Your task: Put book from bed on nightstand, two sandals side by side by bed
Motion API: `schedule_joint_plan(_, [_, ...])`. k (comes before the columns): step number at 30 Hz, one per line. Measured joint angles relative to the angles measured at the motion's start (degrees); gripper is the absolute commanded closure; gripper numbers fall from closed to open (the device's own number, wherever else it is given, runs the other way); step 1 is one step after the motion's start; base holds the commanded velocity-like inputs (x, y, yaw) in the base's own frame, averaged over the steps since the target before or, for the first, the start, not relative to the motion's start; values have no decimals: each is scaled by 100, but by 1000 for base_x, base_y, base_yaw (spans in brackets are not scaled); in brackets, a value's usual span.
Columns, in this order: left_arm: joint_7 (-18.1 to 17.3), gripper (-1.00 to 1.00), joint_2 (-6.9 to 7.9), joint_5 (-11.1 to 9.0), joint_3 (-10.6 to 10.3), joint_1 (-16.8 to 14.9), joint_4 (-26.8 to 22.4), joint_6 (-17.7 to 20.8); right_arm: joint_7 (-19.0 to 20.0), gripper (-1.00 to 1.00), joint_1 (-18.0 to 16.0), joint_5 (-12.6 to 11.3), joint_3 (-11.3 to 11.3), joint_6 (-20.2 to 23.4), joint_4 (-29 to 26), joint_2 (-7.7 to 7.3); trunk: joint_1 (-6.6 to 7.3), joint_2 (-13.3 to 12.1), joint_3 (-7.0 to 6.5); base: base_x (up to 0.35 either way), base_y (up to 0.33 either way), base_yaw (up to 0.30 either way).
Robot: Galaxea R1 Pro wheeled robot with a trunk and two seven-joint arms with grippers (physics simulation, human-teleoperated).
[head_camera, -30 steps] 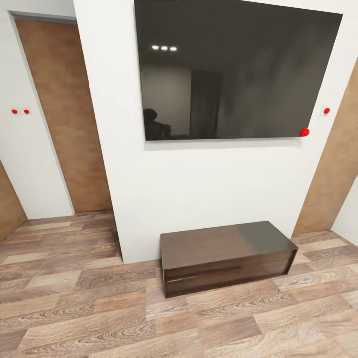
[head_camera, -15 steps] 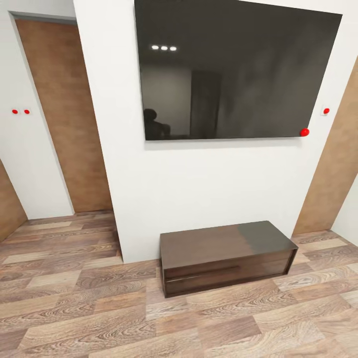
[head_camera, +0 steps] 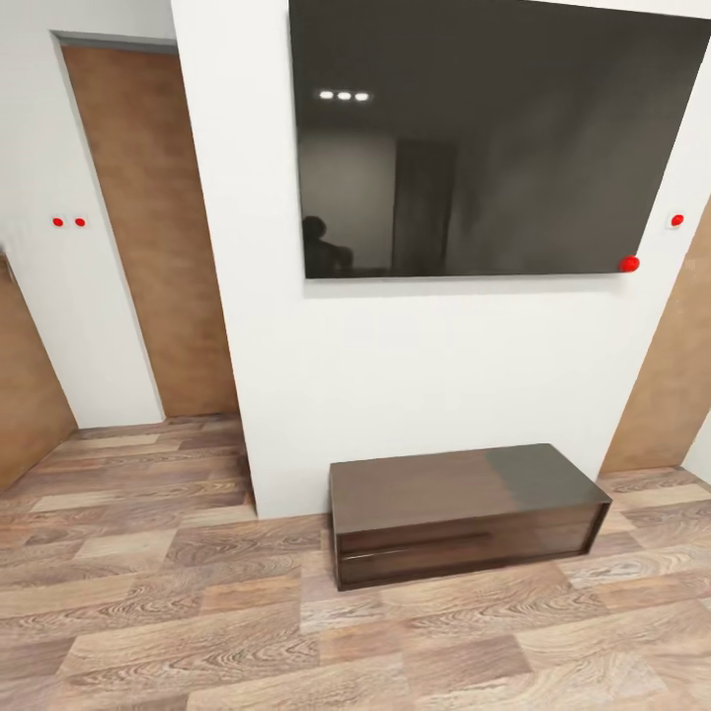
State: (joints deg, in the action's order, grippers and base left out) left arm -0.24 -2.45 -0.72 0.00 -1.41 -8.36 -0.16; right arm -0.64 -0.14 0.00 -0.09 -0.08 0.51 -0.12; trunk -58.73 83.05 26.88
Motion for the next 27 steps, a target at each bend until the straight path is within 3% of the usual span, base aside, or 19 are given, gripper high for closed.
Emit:
schedule_joint_plan(5, [0,-100,1,0,0,0,1,0,0,-100,0,0,0,0,0,1,0,0,0,0,0,221])
schedule_joint_plan(23, [0,-100,0,0,0,1,2,0,0,-100,2,0,0,0,1,3,0,0,0,0,0,14])
schedule_joint_plan(27, [0,-100,0,0,0,3,0,0,0,-100,2,0,0,0,1,3,0,0,0,0,0,223])
